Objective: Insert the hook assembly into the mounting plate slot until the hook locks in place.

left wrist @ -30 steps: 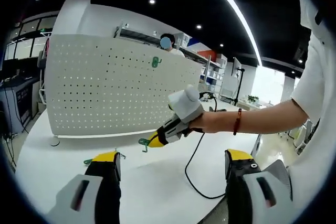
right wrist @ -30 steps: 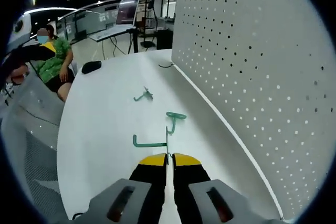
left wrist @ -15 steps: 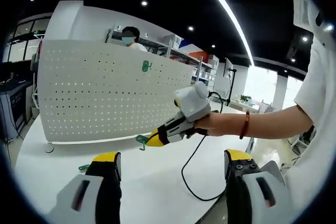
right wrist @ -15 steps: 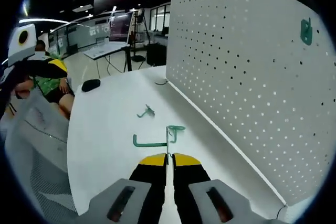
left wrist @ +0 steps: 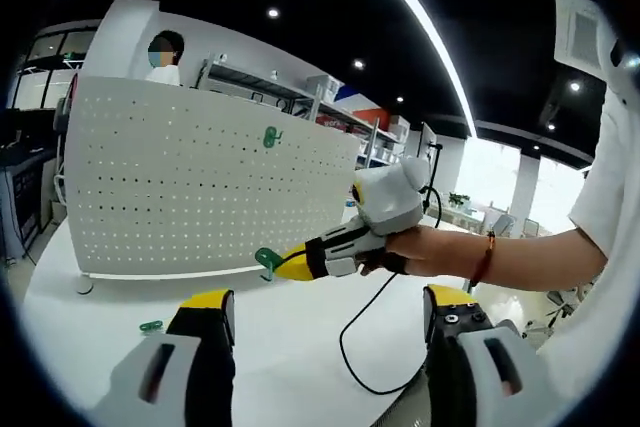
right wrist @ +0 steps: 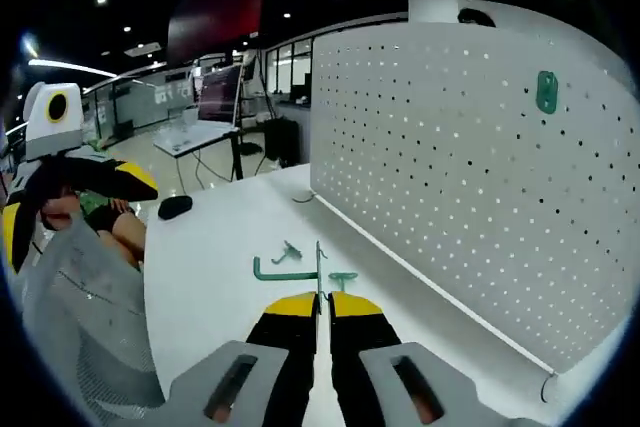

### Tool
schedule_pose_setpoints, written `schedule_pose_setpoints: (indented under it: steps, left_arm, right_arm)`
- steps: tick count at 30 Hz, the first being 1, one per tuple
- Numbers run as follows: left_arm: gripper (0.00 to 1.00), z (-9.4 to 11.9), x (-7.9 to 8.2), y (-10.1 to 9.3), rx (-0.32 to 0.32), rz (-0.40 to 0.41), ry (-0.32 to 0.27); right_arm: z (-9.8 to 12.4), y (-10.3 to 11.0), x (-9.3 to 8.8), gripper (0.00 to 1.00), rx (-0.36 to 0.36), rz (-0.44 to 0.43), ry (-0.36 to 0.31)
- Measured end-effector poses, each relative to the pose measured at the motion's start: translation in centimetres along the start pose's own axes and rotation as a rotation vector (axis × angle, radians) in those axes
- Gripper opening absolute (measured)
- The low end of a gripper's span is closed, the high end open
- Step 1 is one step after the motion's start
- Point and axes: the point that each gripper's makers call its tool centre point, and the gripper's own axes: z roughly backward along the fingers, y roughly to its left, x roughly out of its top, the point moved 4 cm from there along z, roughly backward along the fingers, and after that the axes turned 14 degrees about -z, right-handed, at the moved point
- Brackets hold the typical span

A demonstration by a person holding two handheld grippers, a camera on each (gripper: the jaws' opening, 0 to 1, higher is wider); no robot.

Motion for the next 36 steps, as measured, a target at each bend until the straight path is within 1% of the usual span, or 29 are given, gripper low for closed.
schedule_pose_setpoints:
  steps: [1, 3, 5, 8, 10, 12, 13, 18, 25, 28, 29, 30, 32, 33, 34, 36]
  left_arm:
    - [0.77, 0.0, 0.0, 0.0, -0.004, 0.000, -0.001]
    - [0.75, -0.1, 0.1, 0.0, -0.017, 0.007, -0.003]
    - [0.75, -0.1, 0.2, 0.2, -0.020, 0.013, -0.009]
    - [0.75, 0.0, 0.5, 0.3, -0.024, 0.015, -0.022]
    - [0.74, 0.1, 0.7, 0.5, -0.025, 0.019, -0.032]
    - [0.73, 0.3, 0.8, 0.8, -0.026, 0.023, -0.033]
    - [0.73, 0.4, 0.8, 0.9, -0.029, 0.022, -0.035]
    - [0.71, 0.8, 1.0, 1.5, -0.036, 0.037, -0.053]
    - [0.65, 1.0, 1.4, 2.5, -0.040, 0.056, -0.070]
    - [0.58, 1.0, 1.5, 2.7, -0.046, 0.059, -0.080]
    - [0.56, 1.0, 1.5, 2.8, -0.046, 0.058, -0.082]
    - [0.55, 1.0, 1.6, 2.8, -0.046, 0.058, -0.087]
    - [0.55, 0.9, 1.8, 3.1, -0.046, 0.063, -0.095]
    - [0.54, 0.9, 1.9, 3.2, -0.046, 0.065, -0.099]
    - [0.52, 0.8, 2.0, 3.3, -0.048, 0.066, -0.103]
    - [0.47, 0.7, 2.0, 3.6, -0.050, 0.081, -0.106]
  right_arm:
    - [0.1, 0.1, 0.1, 0.02, -0.001, 0.000, -0.004]
    - [0.4, 0.7, 0.5, 0.02, 0.001, -0.012, -0.039]
    - [0.7, 1.1, 0.8, 0.02, -0.006, -0.016, -0.058]
    - [1.2, 1.9, 1.6, 0.02, -0.003, -0.038, -0.108]
    - [1.5, 2.3, 1.9, 0.02, -0.004, -0.037, -0.119]
    - [1.6, 2.8, 2.4, 0.02, -0.004, -0.051, -0.155]
    - [1.6, 3.3, 2.6, 0.02, 0.008, -0.064, -0.172]
    - [1.7, 4.7, 3.1, 0.02, 0.002, -0.061, -0.193]
    - [2.0, 6.3, 3.9, 0.02, 0.003, -0.078, -0.241]
    - [2.2, 6.8, 4.2, 0.03, 0.023, -0.094, -0.259]
    - [2.3, 6.9, 4.5, 0.03, 0.018, -0.101, -0.275]
    - [2.4, 6.9, 4.6, 0.03, 0.010, -0.084, -0.283]
    - [2.5, 7.1, 4.7, 0.03, 0.014, -0.088, -0.284]
    - [2.5, 7.3, 4.9, 0.03, 0.009, -0.051, -0.293]
    - [2.6, 7.4, 4.9, 0.03, 0.004, -0.035, -0.285]
    - [2.7, 7.5, 5.0, 0.03, 0.007, -0.055, -0.300]
